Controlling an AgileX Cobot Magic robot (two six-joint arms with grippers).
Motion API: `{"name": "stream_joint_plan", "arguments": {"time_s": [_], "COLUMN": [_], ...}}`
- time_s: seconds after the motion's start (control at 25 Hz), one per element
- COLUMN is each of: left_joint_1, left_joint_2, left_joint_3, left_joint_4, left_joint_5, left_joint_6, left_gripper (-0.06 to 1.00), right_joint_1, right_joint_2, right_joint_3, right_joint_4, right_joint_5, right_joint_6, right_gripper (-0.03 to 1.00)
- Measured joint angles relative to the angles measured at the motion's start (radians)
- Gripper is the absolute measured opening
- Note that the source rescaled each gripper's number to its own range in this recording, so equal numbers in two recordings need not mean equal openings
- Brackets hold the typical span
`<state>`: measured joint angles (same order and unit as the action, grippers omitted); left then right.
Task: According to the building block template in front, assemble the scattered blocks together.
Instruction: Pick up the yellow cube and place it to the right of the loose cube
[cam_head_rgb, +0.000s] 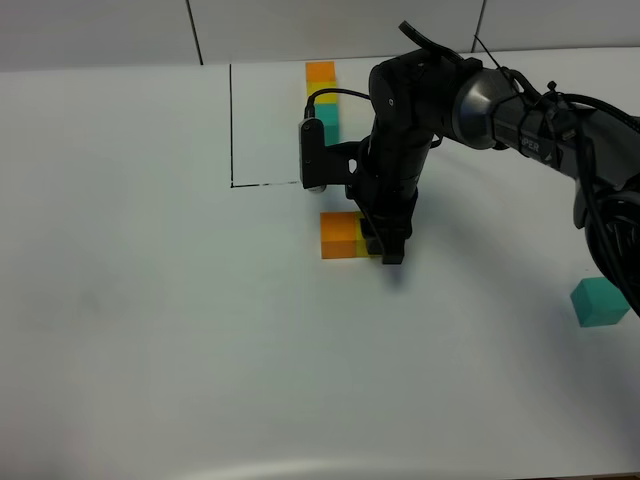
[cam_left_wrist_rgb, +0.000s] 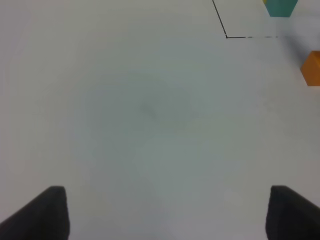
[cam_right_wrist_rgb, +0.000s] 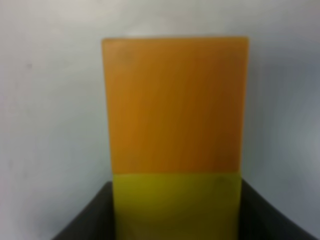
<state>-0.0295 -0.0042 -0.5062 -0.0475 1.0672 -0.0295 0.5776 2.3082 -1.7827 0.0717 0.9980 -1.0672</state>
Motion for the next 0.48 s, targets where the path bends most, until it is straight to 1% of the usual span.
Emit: {"name": "stream_joint_plan", "arguments": {"time_s": [0.04,0.24,0.36,0.48], "left_joint_1": [0.0,0.0,0.0,0.0], "left_joint_2": [0.0,0.0,0.0,0.0], "left_joint_3": [0.0,0.0,0.0,0.0], "left_joint_4": [0.0,0.0,0.0,0.0], "left_joint_5": [0.0,0.0,0.0,0.0], "left_joint_6": [0.0,0.0,0.0,0.0], "left_gripper": [0.67,0.67,0.67,0.67], "right_joint_1": [0.0,0.005,0.003,-0.016], "right_joint_2": [0.003,-0.005,-0.049,-0.105], "right_joint_3": [0.0,0.003,0.004,0.01], "right_joint_4": [0.005,-0.004,-0.05,-0.102], "right_joint_5": [-0.006,-0.008,0.01,0.041], "right_joint_6": [0.014,0.061,0.136,0.244], "right_gripper": [0.1,0.52,0.66,0.71]}}
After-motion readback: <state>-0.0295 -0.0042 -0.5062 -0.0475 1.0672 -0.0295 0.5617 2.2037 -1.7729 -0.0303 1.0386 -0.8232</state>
